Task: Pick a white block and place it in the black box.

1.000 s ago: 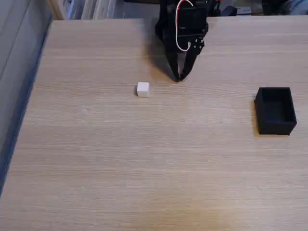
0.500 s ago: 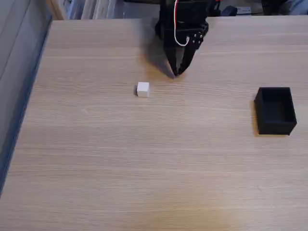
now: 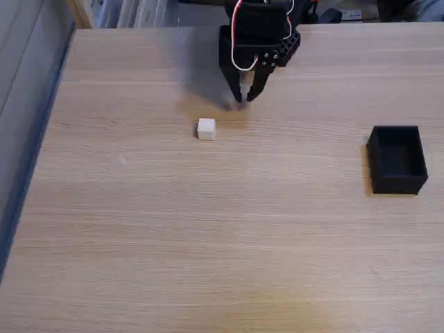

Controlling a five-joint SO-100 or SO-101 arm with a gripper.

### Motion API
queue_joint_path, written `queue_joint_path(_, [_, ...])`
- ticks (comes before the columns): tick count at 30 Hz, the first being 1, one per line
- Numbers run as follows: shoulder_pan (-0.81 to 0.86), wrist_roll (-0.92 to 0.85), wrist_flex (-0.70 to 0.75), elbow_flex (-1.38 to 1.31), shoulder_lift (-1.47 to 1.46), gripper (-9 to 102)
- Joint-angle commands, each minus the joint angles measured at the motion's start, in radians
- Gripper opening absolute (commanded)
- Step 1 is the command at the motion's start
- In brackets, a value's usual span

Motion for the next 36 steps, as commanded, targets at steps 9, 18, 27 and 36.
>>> queue_joint_path(9, [0.252,-0.259,-0.035,-0.038,-0.117,23])
queue_joint_path(18, [0.287,-0.267,-0.095,-0.072,-0.221,25])
queue_joint_path(27, [0.345,-0.304,-0.196,-0.107,-0.347,26])
queue_joint_path(36, [0.385,-0.331,-0.268,-0.164,-0.472,26])
